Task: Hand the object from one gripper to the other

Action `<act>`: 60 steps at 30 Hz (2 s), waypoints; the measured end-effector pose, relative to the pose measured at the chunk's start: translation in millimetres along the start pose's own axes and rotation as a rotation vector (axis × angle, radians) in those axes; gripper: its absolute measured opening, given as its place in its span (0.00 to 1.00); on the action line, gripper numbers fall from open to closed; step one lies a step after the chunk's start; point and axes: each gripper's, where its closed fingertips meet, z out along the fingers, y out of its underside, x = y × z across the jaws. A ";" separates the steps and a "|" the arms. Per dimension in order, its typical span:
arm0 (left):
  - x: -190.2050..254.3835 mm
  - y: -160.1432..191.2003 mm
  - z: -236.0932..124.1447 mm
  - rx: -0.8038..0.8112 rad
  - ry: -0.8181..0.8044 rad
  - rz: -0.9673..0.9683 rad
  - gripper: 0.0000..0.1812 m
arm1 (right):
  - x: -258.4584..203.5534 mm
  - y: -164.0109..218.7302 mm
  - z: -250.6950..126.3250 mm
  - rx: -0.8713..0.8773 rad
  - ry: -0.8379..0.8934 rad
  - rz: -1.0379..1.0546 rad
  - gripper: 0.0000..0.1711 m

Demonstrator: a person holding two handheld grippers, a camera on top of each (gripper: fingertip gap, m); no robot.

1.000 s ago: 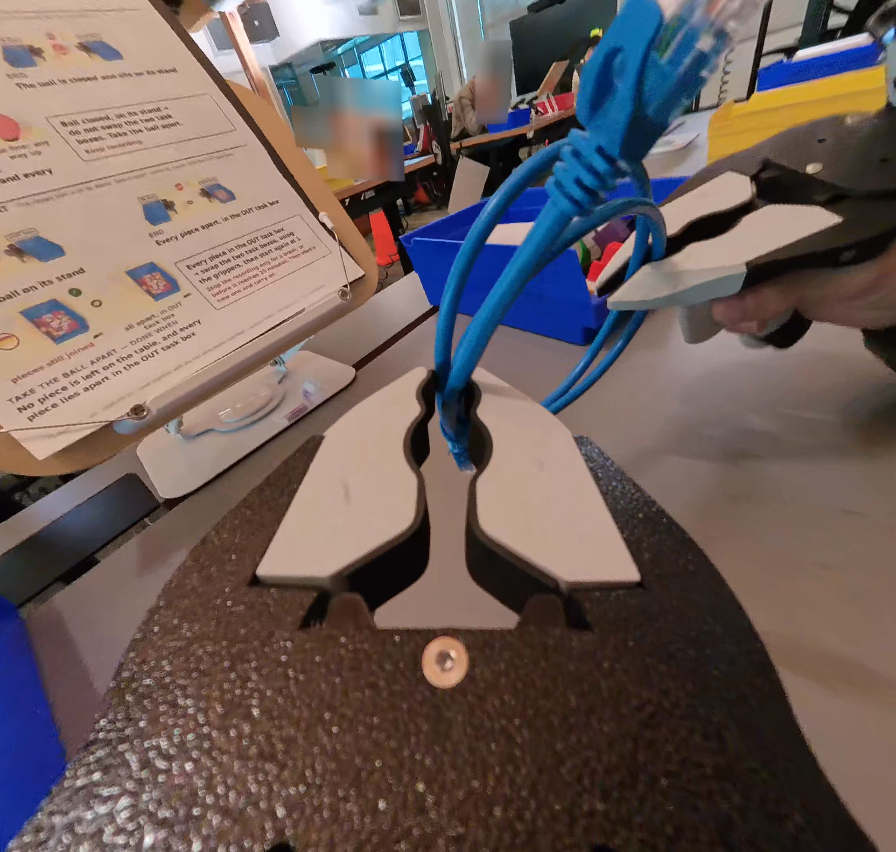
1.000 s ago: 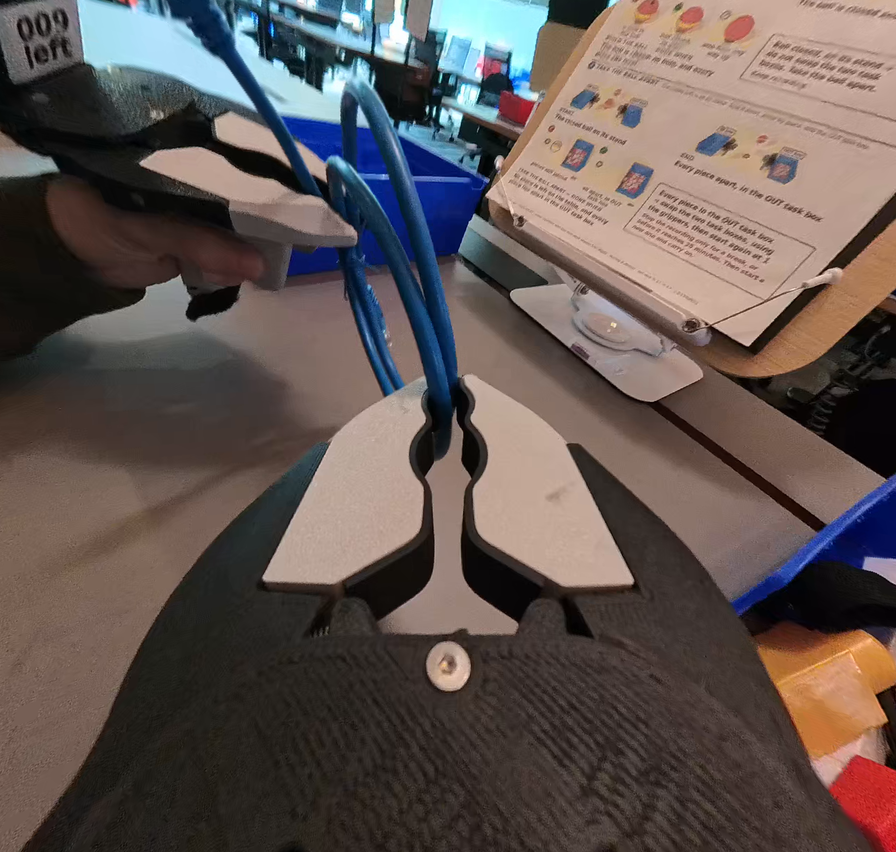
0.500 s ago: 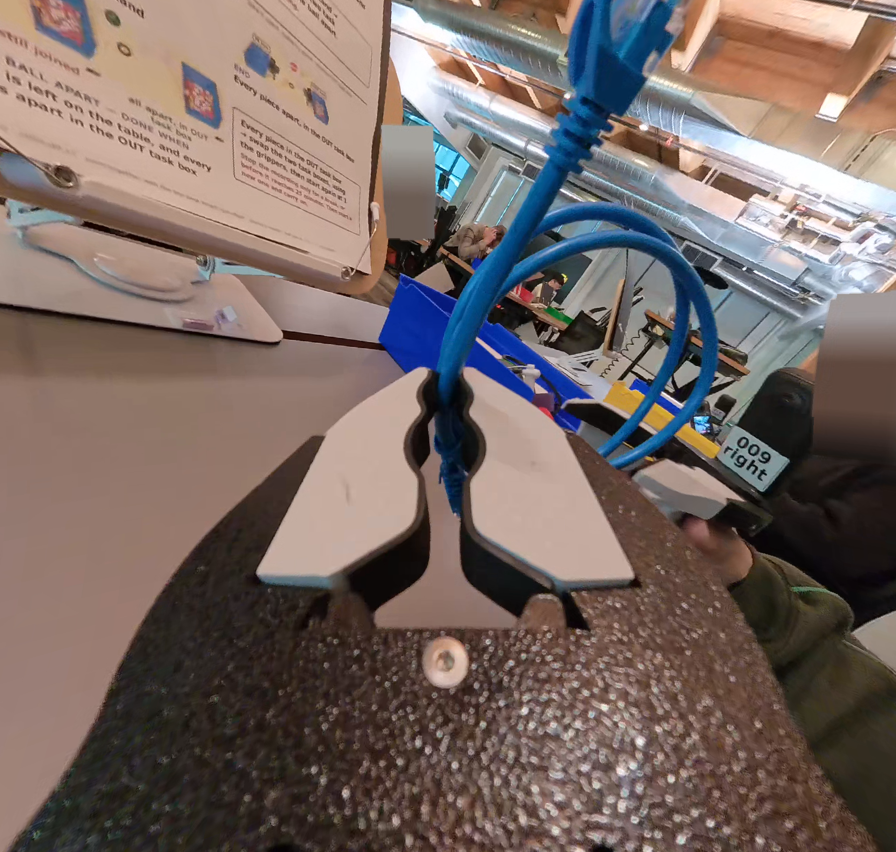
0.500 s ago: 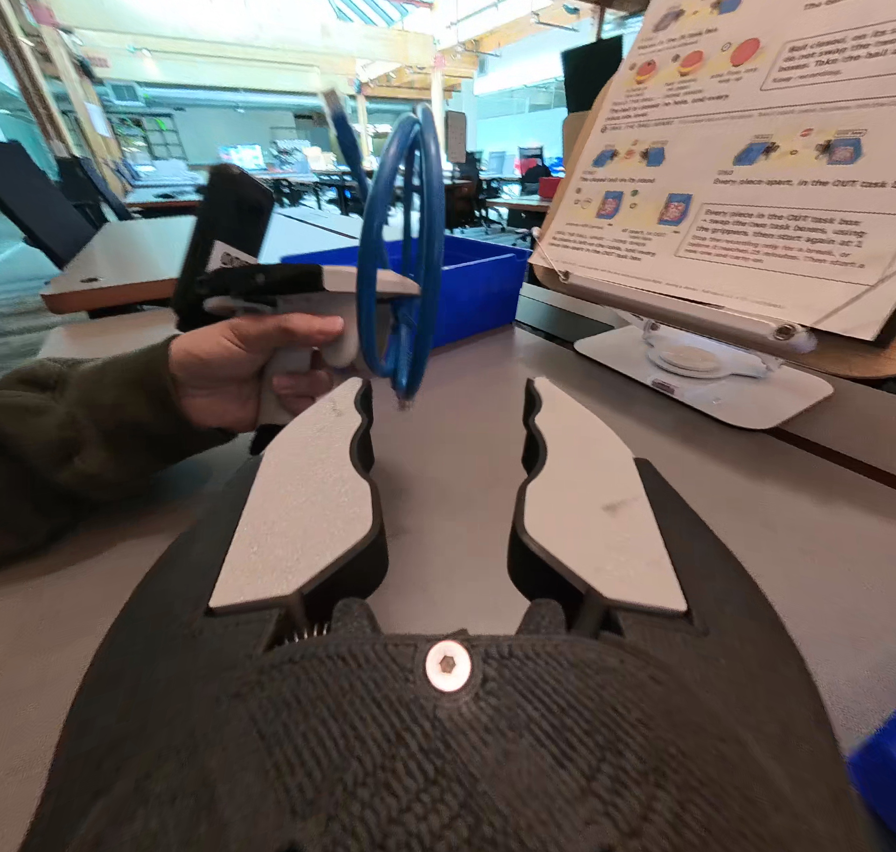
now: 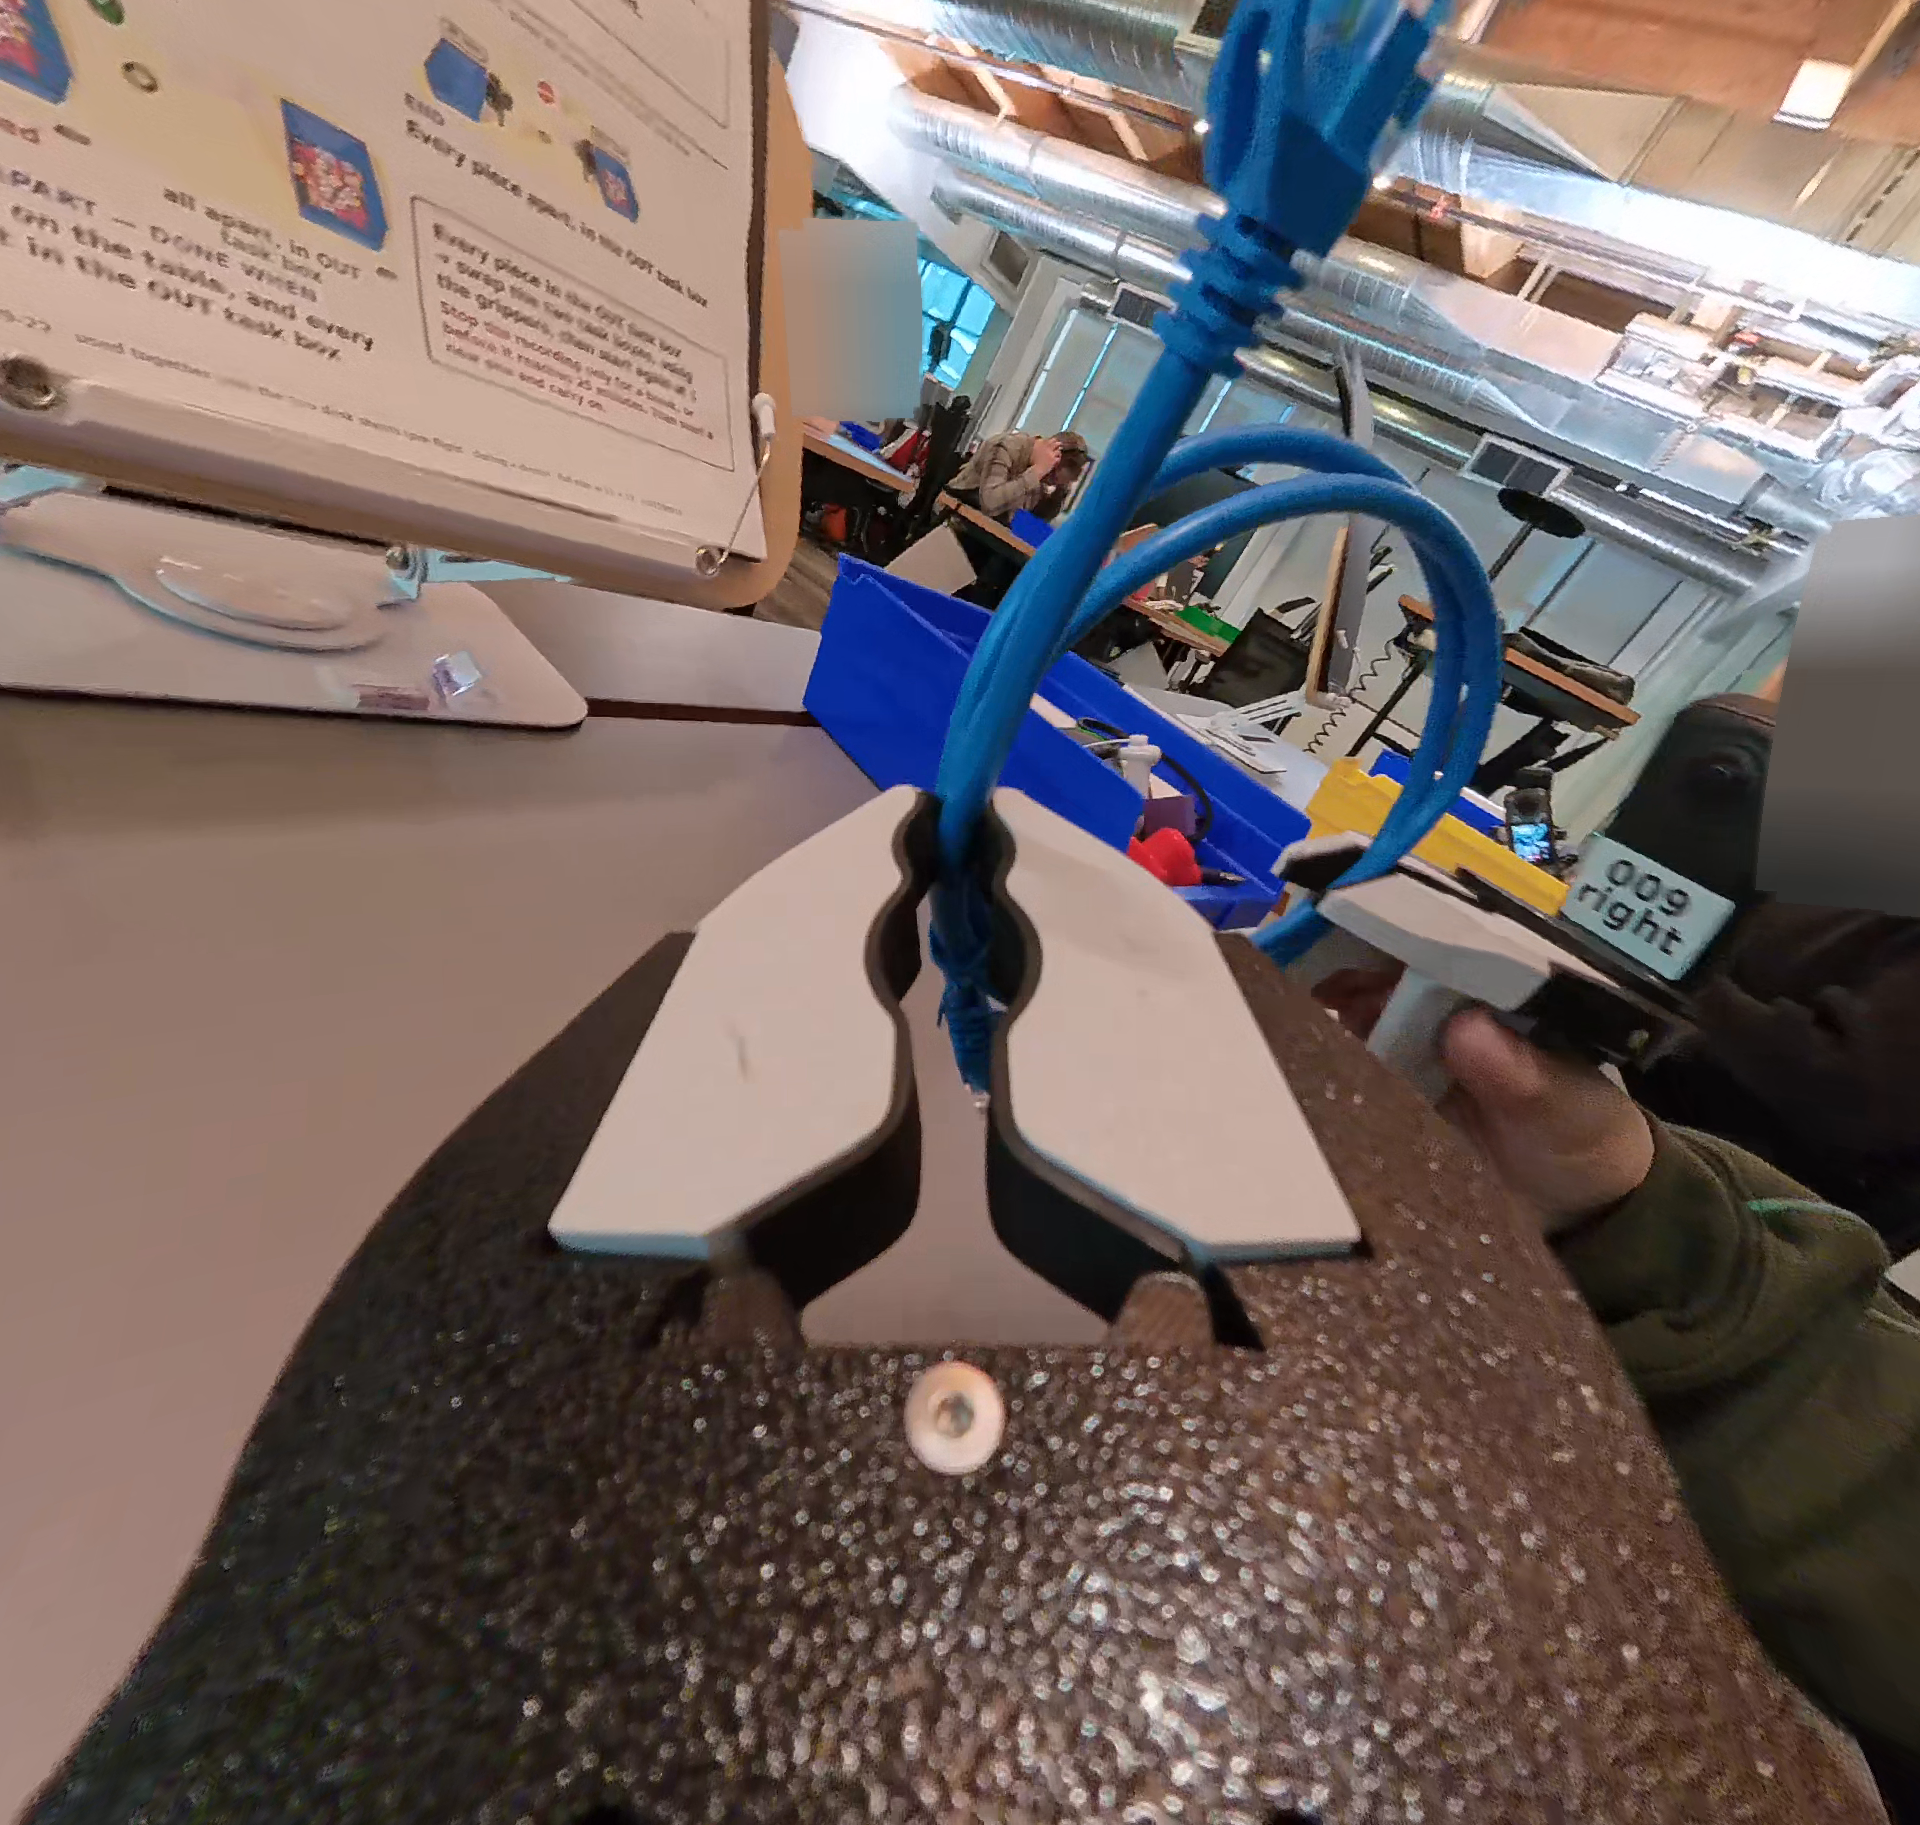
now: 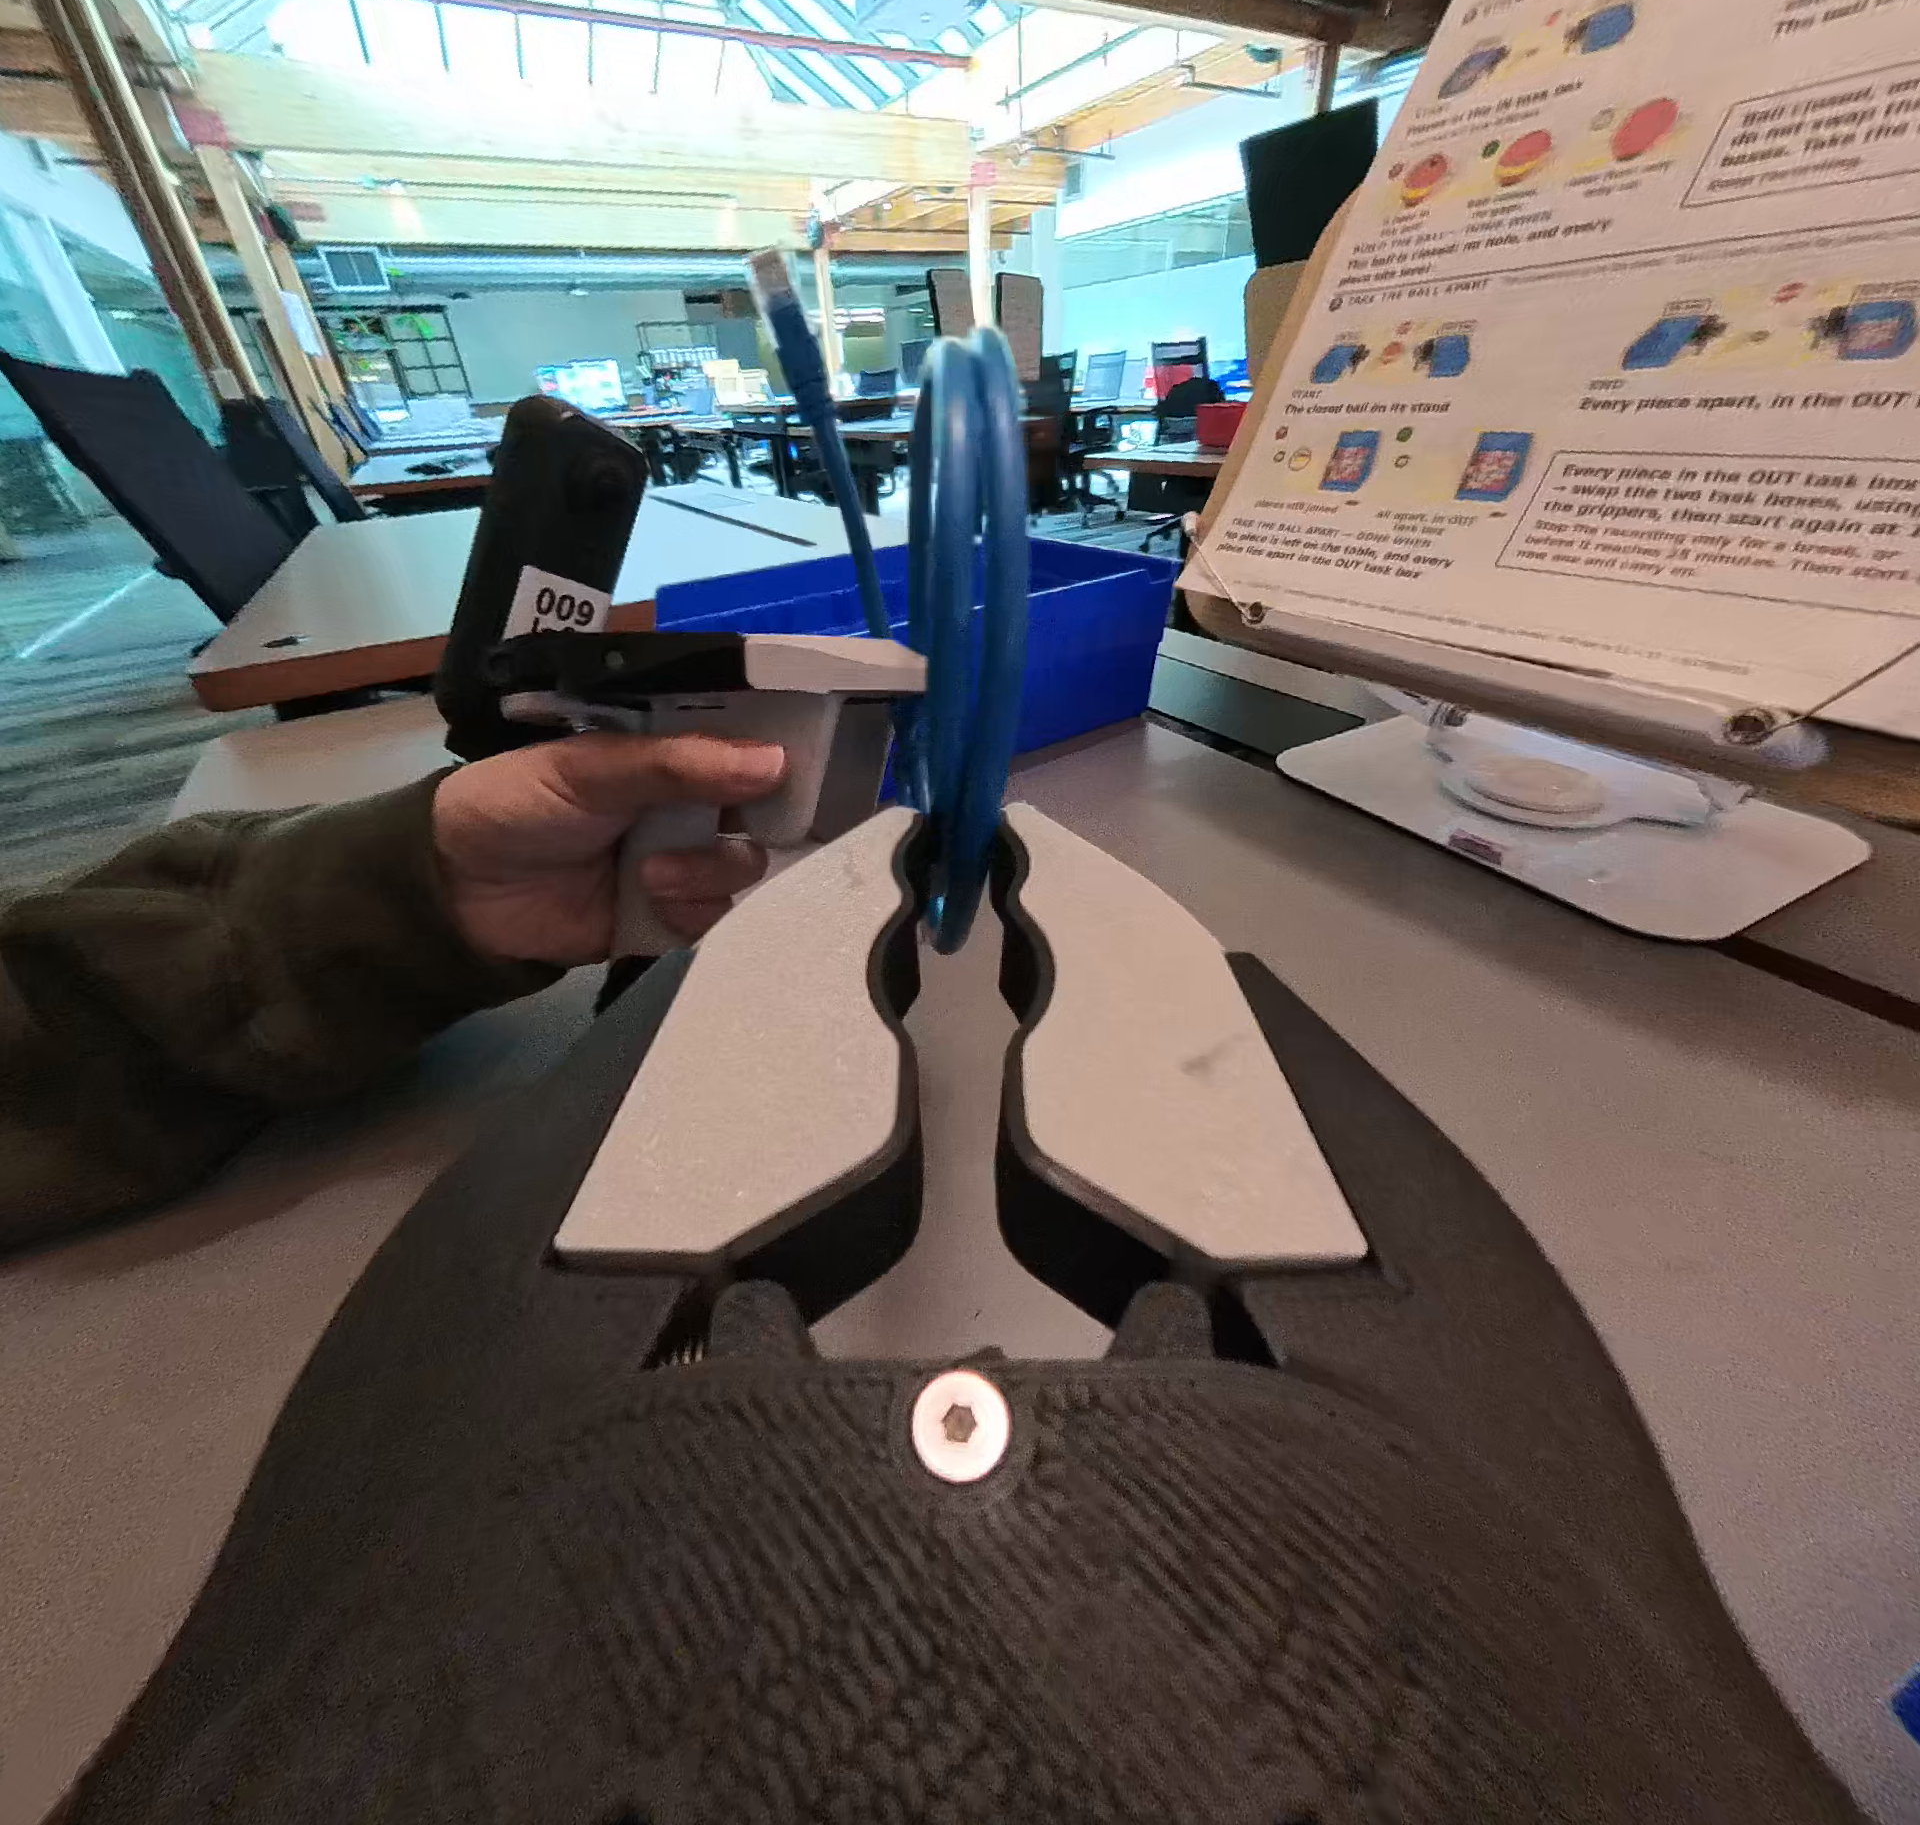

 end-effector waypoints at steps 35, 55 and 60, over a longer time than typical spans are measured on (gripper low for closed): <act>105.2 25.6 -47.9 -0.248 0.867 0.034 0.05 | 0.2 -38.8 -33.1 0.280 -0.550 0.901 0.04; 57.2 9.8 12.5 -0.144 0.238 -0.229 0.03 | 0.0 16.4 7.3 -0.149 0.305 -1.014 0.38; 75.0 13.4 15.4 -0.158 0.279 -0.225 0.03 | 5.5 18.0 4.3 -0.172 0.335 -1.032 0.15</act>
